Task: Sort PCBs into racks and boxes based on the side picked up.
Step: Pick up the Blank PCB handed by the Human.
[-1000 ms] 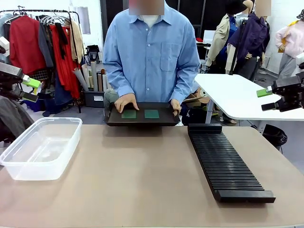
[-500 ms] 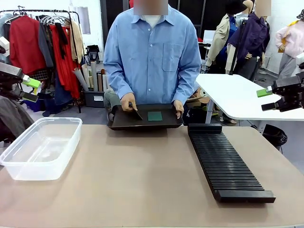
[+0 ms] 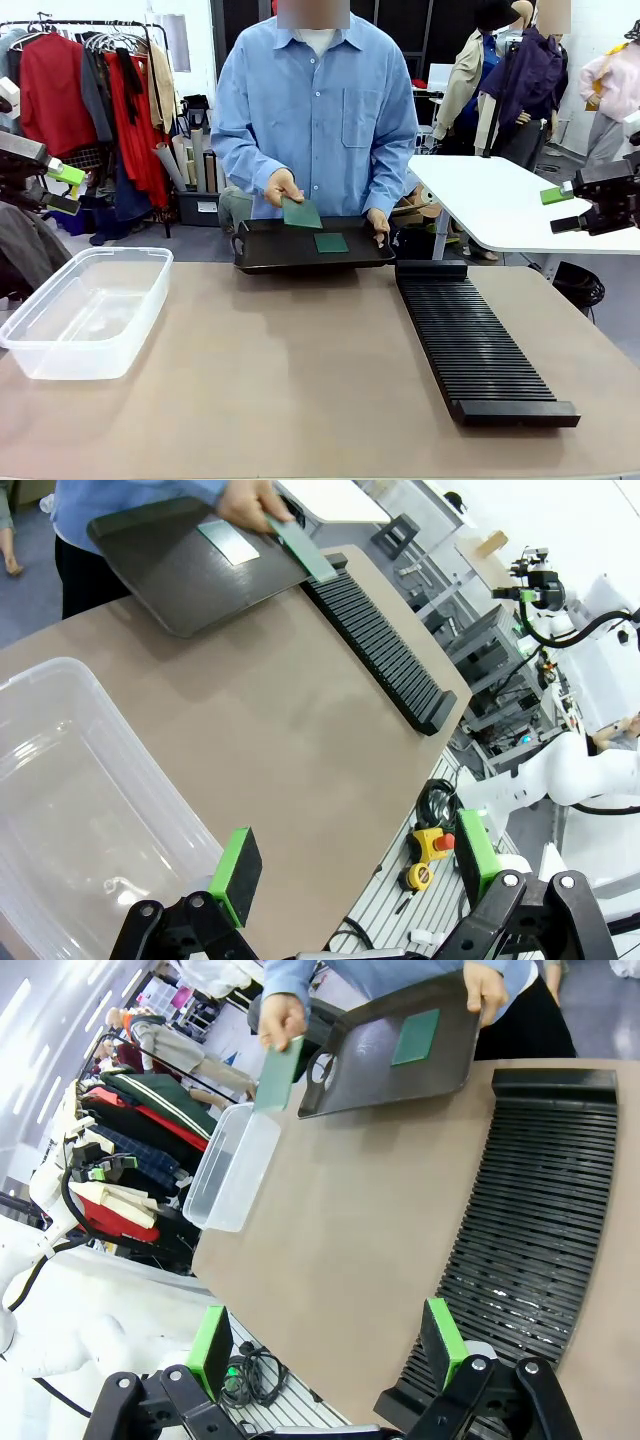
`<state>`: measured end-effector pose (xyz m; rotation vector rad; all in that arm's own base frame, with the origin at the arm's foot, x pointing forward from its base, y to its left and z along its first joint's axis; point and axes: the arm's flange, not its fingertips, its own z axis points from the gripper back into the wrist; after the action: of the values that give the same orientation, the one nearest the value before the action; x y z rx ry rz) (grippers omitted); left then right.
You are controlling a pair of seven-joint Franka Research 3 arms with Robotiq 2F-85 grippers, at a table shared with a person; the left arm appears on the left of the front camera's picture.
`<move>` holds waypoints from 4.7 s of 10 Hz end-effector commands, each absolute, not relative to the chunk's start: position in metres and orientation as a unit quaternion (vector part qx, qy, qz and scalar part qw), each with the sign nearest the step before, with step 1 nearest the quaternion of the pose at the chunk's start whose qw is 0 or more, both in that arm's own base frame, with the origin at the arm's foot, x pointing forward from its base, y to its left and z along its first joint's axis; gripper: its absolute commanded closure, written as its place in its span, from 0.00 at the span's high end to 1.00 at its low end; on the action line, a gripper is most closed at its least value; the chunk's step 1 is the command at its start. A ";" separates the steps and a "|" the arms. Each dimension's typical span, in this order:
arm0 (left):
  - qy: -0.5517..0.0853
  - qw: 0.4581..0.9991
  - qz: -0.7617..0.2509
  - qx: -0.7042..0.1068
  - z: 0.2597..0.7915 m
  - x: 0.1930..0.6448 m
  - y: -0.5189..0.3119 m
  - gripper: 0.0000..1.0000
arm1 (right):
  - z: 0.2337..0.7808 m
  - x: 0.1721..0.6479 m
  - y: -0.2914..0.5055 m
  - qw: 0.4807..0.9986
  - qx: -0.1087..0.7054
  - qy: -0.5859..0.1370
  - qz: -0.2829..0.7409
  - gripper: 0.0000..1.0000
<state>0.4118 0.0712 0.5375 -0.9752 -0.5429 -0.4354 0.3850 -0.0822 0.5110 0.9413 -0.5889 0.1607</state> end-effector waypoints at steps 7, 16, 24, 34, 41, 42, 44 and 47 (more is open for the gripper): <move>-0.246 0.793 -0.204 -0.518 0.526 0.432 0.073 1.00 | 0.514 0.388 -0.081 0.839 0.457 -0.287 0.076 1.00; -0.212 0.735 -0.136 -0.630 0.409 0.527 0.000 1.00 | 0.514 0.388 -0.081 0.839 0.457 -0.287 0.076 1.00; -0.239 0.710 -0.088 -0.656 0.366 0.570 -0.107 1.00 | 0.514 0.388 -0.081 0.839 0.457 -0.287 0.076 1.00; -0.181 0.684 -0.099 -0.699 0.329 0.599 -0.183 1.00 | 0.514 0.388 -0.081 0.839 0.457 -0.287 0.076 1.00; -0.164 0.678 -0.099 -0.709 0.320 0.620 -0.206 1.00 | 0.514 0.388 -0.081 0.839 0.457 -0.287 0.076 1.00; -0.157 0.679 -0.102 -0.710 0.319 0.621 -0.208 1.00 | 0.514 0.388 -0.081 0.839 0.457 -0.287 0.076 1.00; -0.151 0.680 -0.101 -0.711 0.317 0.622 -0.209 0.89 | 0.514 0.388 -0.081 0.839 0.457 -0.287 0.076 1.00; -0.141 0.681 -0.101 -0.711 0.316 0.624 -0.210 0.59 | 0.514 0.388 -0.081 0.839 0.457 -0.287 0.076 1.00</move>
<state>0.6177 -0.2076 0.3131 -1.5880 -0.3339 -0.2239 0.3842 -0.0828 0.5114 0.9462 -0.5846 0.1627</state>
